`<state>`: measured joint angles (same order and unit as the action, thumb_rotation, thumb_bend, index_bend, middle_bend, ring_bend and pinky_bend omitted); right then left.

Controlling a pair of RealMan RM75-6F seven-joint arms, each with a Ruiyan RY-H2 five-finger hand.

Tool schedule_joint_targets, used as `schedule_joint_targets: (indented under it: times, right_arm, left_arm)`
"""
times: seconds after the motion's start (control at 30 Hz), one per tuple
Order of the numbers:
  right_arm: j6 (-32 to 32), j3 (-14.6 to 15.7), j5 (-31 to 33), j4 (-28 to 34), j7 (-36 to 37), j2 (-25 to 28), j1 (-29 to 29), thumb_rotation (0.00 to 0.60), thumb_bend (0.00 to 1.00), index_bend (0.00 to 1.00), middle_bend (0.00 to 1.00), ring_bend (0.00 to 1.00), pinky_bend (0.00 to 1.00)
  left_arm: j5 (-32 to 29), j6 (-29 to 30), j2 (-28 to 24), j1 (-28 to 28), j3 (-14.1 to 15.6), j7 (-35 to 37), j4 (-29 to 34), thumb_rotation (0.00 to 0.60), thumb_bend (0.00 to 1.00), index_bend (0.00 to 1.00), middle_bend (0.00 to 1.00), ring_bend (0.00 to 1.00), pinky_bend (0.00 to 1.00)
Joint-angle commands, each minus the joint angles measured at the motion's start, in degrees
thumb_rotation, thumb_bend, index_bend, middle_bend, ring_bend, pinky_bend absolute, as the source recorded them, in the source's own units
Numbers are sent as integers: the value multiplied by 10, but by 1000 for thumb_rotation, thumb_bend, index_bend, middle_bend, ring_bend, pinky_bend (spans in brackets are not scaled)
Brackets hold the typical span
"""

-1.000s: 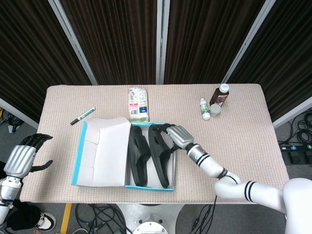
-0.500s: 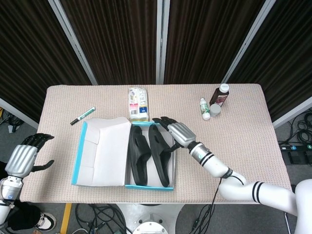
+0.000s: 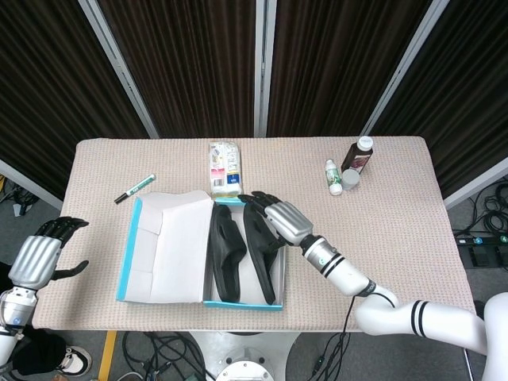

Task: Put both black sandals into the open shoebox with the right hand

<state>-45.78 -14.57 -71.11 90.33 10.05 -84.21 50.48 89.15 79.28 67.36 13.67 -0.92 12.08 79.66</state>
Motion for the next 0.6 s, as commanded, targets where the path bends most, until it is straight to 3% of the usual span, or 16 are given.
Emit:
schedule_joint_targets:
  times: [0.03,0.6]
  right_arm:
    - [3,7,5,-13,-6,-11,2,600,0,0,125,0,109]
    - [19,22,13,-50,-12,-42,6,600,0,0,125,0,109]
  left_arm:
    - [-1,-1,0,0,0,2,-1,600,191,216,210,142,203]
    - [-3,-2,4,-2,1,13,-13,600,190,216,210,142,203]
